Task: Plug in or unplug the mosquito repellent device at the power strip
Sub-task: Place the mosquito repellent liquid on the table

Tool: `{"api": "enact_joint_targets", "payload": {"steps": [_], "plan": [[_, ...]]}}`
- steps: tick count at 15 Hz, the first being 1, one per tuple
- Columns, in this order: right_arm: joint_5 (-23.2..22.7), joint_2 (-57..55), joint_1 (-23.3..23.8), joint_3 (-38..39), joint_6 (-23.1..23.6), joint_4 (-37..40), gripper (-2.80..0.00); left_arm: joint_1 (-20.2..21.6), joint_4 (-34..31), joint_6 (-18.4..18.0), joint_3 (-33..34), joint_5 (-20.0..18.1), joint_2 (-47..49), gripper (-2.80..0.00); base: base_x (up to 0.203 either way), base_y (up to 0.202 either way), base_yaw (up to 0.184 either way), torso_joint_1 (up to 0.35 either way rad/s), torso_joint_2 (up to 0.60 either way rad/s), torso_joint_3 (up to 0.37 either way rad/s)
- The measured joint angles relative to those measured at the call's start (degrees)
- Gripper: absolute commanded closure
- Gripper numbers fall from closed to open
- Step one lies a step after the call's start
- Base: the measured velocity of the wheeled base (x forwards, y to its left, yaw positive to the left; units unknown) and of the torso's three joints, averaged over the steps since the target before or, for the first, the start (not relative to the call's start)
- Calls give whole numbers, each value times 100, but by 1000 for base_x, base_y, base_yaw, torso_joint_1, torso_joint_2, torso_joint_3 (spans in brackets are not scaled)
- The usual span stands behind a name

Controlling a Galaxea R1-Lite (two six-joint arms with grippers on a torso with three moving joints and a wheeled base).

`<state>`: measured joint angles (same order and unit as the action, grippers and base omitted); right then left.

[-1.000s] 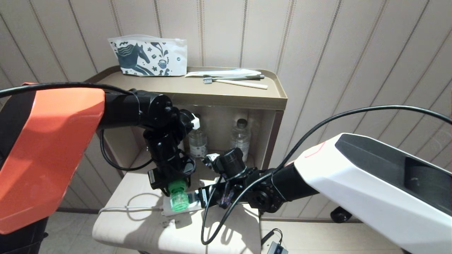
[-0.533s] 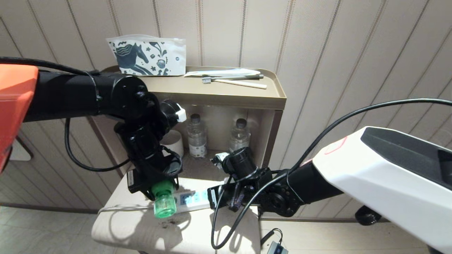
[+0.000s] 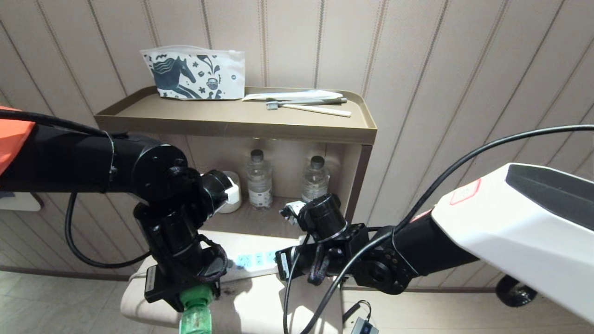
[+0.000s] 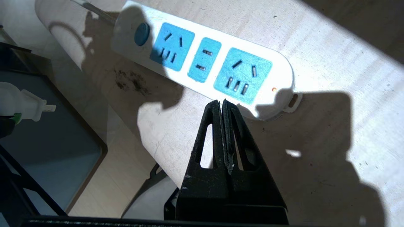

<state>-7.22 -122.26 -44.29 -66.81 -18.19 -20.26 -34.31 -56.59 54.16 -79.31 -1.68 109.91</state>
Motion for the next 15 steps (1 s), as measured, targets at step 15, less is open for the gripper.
{"api": "enact_joint_targets", "payload": {"steps": [15], "plan": [[2046, 5671, -133, 1503, 542, 2370, 0, 3, -104, -514, 1414, 1045, -4457, 0, 0, 0, 0, 0, 0, 0]]}}
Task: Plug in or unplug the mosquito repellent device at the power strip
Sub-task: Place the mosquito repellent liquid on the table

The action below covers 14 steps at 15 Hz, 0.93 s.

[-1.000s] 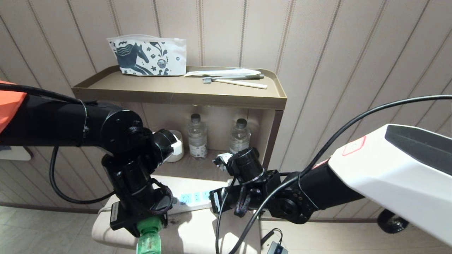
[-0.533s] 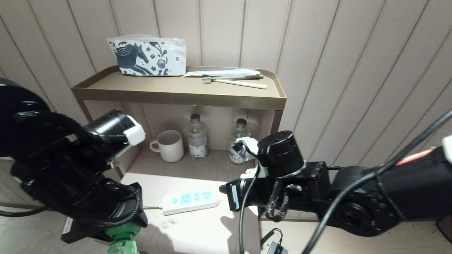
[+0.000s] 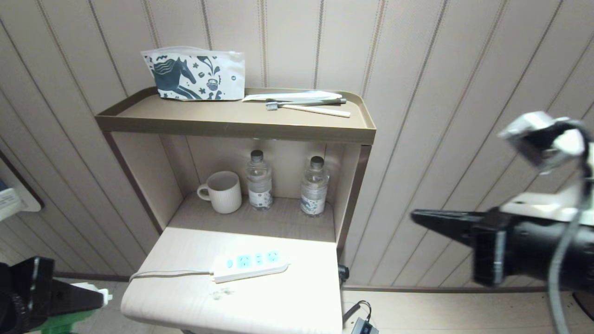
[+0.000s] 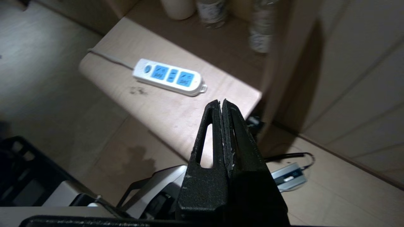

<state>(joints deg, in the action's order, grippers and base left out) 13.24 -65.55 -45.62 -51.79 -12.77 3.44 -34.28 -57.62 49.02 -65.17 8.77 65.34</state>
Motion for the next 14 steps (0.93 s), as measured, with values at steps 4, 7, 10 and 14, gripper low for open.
{"api": "enact_joint_targets", "payload": {"steps": [4, 7, 10, 14], "plan": [[1628, 1885, 1511, -190, 221, 1712, 0, 0, 2, -32, 12, 258, -740, 0, 0, 0, 0, 0, 0, 0], [1624, 3245, 3666, -5, 518, 2255, 0, 0, 102, -96, 96, 549, -950, 0, 0, 0, 0, 0, 0, 0], [1201, 4291, 4934, 991, 644, 2401, 0, 0, 182, -126, 194, 653, -1036, 0, 0, 0, 0, 0, 0, 0], [253, 4736, 5220, 2989, 1158, 1076, 0, 0, 784, -324, 566, 652, -1049, 0, 0, 0, 0, 0, 0, 0]]}}
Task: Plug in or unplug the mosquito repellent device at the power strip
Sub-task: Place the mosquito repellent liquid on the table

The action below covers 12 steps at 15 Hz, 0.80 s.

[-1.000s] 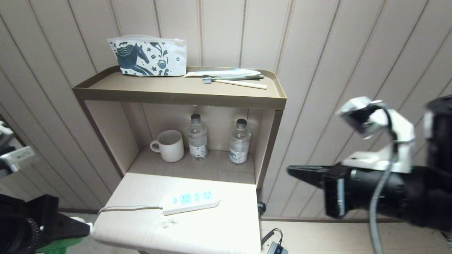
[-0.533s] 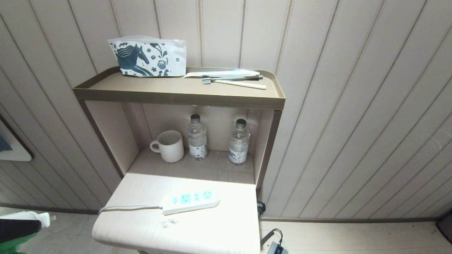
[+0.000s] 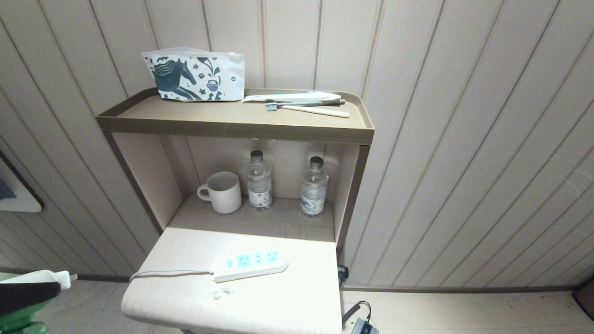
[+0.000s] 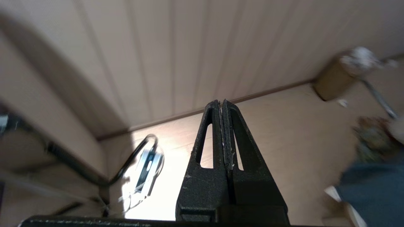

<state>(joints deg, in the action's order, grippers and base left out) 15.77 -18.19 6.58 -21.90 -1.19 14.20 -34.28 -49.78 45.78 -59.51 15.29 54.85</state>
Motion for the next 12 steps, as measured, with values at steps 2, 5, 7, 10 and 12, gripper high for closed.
{"api": "enact_joint_targets", "payload": {"steps": [2, 5, 7, 10, 12], "plan": [[-789, -43, -72, 863, 294, -1009, 0, 0, 244, -58, 184, 4, 38, 0, 0, 0, 0, 0, 0, 0], [-1437, 85, -135, 1549, 417, -1742, 0, 0, 393, -191, 354, 6, 46, 0, 0, 0, 0, 0, 0, 0], [-1591, 168, -155, 1997, 387, -2137, 0, 0, 639, -482, 499, 9, -5, 0, 0, 0, 0, 0, 0, 0], [-1807, 225, -225, 2148, 347, -1787, 0, 0, 1212, -904, 826, 12, -41, 0, 0, 0, 0, 0, 0, 0], [-1777, 288, -682, 2151, 323, -1675, 0, 0, 1748, -1053, 1155, 20, -16, 0, 0, 0, 0, 0, 0, 0]]}}
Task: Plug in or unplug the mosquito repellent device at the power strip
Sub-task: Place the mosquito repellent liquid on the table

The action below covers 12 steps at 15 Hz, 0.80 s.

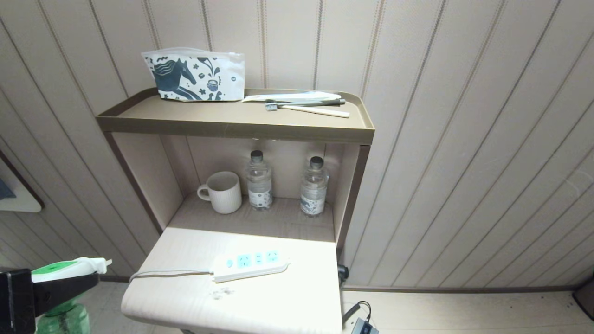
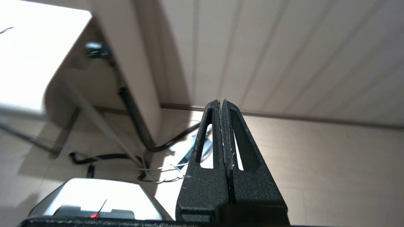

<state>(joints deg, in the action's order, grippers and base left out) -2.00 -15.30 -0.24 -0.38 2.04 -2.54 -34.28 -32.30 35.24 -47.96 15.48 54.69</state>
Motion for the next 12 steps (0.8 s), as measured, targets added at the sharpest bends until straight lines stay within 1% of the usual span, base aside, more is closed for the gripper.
{"api": "enact_joint_targets", "payload": {"steps": [1, 2, 5, 7, 8, 10, 12], "plan": [[18, 33, -137, 3, -15, 45, 0, 0, 127, -22, 83, 0, 13, 0, 0, 0, 0, 0, 0, 0], [36, 109, -165, 5, -56, 80, 0, 2, 156, -43, 168, 0, 22, 0, 0, 0, 0, 0, 0, 0], [123, 686, -70, 8, -289, 136, 0, 0, 322, -257, 379, 68, 9, 0, 0, 0, 0, 0, 0, 0], [246, 1136, -12, 22, -519, 150, 0, 0, 628, -415, 639, 199, -36, 0, 0, 0, 0, 0, 0, 0], [294, 1254, 6, 28, -603, 153, 0, 0, 873, -515, 809, 264, -59, 0, 0, 0, 0, 0, 0, 0], [312, 1382, 21, 33, -568, 142, 0, 0, 1457, -788, 1205, 575, -85, 0, 0, 0, 0, 0, 0, 0], [295, 1446, 24, 38, -483, 136, 0, 0, 2303, -1205, 1659, 877, -89, 0, 0, 0, 0, 0, 0, 0]]}}
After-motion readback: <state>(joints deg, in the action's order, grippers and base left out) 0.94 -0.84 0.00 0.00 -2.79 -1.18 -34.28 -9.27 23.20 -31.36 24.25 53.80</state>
